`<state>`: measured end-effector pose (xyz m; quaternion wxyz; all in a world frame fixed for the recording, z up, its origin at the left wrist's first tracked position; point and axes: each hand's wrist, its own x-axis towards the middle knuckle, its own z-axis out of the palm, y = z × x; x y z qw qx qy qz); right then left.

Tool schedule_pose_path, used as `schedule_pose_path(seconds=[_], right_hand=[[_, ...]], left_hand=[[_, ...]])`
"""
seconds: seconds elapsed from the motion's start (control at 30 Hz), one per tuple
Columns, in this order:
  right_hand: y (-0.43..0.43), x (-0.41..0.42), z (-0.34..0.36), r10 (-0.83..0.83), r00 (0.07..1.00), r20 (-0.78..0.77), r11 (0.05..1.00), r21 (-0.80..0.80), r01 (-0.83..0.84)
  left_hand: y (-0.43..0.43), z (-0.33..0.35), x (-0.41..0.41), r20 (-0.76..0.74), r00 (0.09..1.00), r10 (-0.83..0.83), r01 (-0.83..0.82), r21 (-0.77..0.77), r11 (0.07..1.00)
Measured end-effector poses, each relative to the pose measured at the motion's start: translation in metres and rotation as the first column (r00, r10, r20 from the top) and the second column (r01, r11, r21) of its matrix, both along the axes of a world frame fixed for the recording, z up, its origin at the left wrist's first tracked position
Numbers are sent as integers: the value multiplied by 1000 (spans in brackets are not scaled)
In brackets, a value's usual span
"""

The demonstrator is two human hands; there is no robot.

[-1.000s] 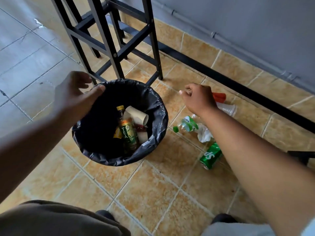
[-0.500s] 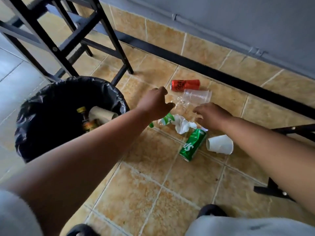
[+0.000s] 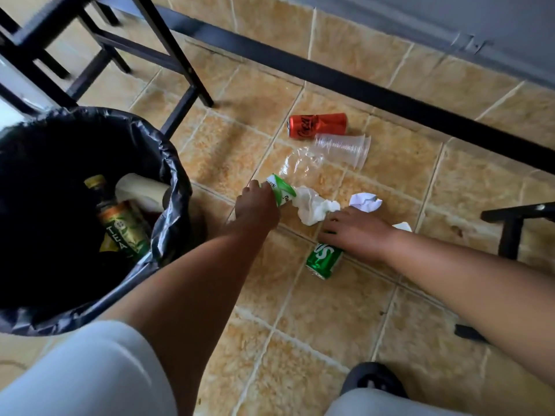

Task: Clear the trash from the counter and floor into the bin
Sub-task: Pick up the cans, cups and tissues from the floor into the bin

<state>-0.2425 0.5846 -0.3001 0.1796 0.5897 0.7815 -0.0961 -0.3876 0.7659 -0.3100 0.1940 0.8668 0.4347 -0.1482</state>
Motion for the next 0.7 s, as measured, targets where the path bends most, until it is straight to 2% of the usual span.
schedule_pose_path(seconds=[0.07,0.13,0.2,0.33,0.5,0.7], right_hand=[[0,-3,-3,36,999,24,999,30,-37],[2,-3,-1,33,999,-15,996,79,-32],[5,-1,7,-24,994,-110,993,111,36],[12,5,40,-213,940,-267,967,77,241],[19,12,87,-435,780,-450,864,34,502],[27,8,137,-545,544,-638,696,18,718]], left_hand=[[3,-2,-4,2,1000,-3,3,24,1000],[6,2,-7,19,1000,12,-12,-3,1000],[7,9,-7,57,998,16,-15,-23,1000],[11,33,-2,167,986,19,-15,-26,1000],[5,76,2,257,959,121,-89,-130,988],[14,152,-20,442,891,104,-49,-133,990]])
